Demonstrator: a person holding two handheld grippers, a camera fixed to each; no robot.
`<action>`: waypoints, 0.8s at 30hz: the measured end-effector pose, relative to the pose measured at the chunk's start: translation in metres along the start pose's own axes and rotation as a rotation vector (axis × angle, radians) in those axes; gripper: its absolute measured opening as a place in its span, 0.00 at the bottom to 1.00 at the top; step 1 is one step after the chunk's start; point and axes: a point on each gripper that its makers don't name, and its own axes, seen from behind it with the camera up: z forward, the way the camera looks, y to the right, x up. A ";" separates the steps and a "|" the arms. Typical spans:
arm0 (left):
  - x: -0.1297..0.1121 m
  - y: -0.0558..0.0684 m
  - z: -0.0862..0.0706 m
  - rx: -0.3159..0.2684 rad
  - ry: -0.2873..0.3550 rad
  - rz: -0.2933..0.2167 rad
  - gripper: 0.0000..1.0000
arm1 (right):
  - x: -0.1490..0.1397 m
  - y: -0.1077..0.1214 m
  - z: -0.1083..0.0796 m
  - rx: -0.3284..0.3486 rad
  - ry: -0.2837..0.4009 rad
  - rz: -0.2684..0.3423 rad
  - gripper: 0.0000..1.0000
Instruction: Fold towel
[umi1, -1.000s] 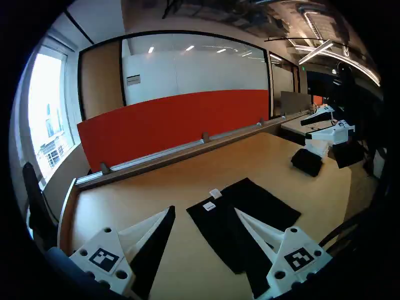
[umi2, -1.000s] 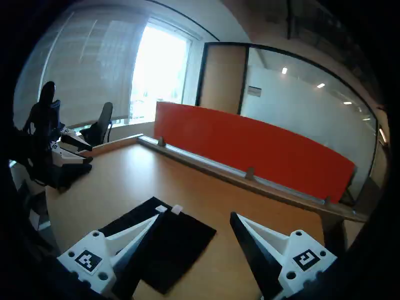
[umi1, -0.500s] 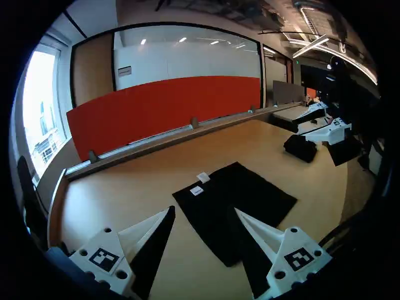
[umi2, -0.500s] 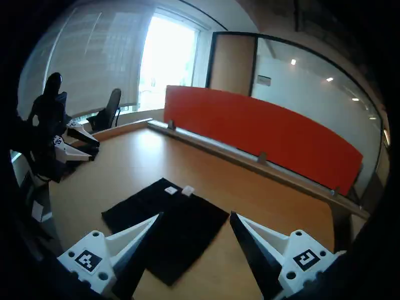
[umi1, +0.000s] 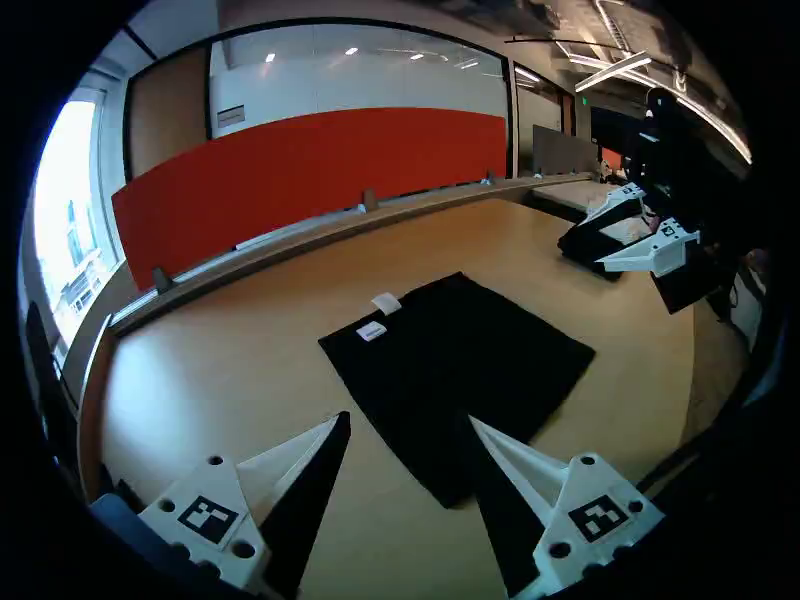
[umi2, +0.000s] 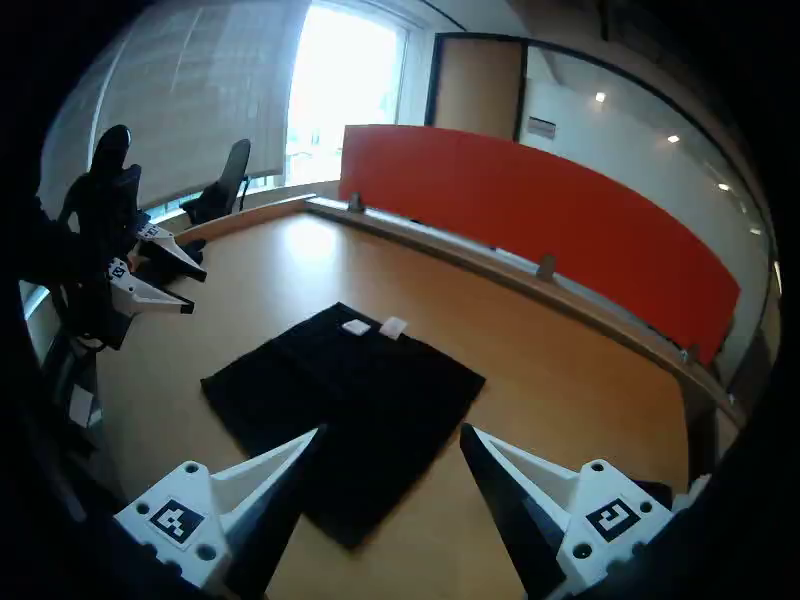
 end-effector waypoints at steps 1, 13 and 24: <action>-0.004 0.001 0.003 -0.005 -0.009 0.002 0.76 | -0.004 -0.001 0.003 0.003 -0.006 -0.001 1.00; -0.048 0.013 0.030 -0.050 -0.093 -0.005 0.76 | -0.053 -0.018 0.024 0.042 -0.094 -0.017 1.00; -0.080 0.026 0.046 -0.089 -0.158 0.000 0.76 | -0.094 -0.029 0.031 0.070 -0.169 -0.011 1.00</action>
